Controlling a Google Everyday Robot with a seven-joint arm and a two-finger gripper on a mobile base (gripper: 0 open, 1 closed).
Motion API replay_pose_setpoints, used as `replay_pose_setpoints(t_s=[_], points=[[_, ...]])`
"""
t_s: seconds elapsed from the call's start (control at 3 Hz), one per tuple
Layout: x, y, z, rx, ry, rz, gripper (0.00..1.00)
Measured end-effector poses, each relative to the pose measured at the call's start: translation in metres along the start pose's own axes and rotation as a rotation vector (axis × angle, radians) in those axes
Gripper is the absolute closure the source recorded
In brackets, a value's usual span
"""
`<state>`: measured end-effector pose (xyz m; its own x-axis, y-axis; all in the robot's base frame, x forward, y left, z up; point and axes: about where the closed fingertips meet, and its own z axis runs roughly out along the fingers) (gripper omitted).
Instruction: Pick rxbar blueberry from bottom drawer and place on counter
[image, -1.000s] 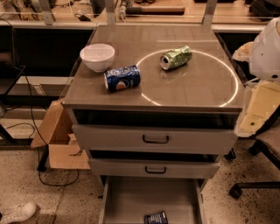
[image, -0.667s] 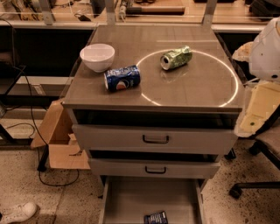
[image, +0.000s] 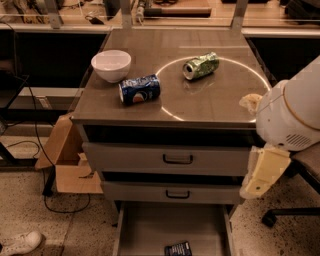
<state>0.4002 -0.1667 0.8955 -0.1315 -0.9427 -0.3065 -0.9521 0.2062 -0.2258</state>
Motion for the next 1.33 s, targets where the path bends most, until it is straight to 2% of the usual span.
replay_pose_setpoints(t_s=[0.33,0.67,1.0,1.33], points=[[0.000,0.002,0.003,-0.004,-0.002,0.000,0.00],[-0.003,0.017,0.016,-0.020,-0.010,-0.005,0.00],[-0.012,0.040,0.045,-0.033,-0.018,-0.037,0.00],[-0.021,0.072,0.113,-0.076,-0.008,-0.080,0.00]])
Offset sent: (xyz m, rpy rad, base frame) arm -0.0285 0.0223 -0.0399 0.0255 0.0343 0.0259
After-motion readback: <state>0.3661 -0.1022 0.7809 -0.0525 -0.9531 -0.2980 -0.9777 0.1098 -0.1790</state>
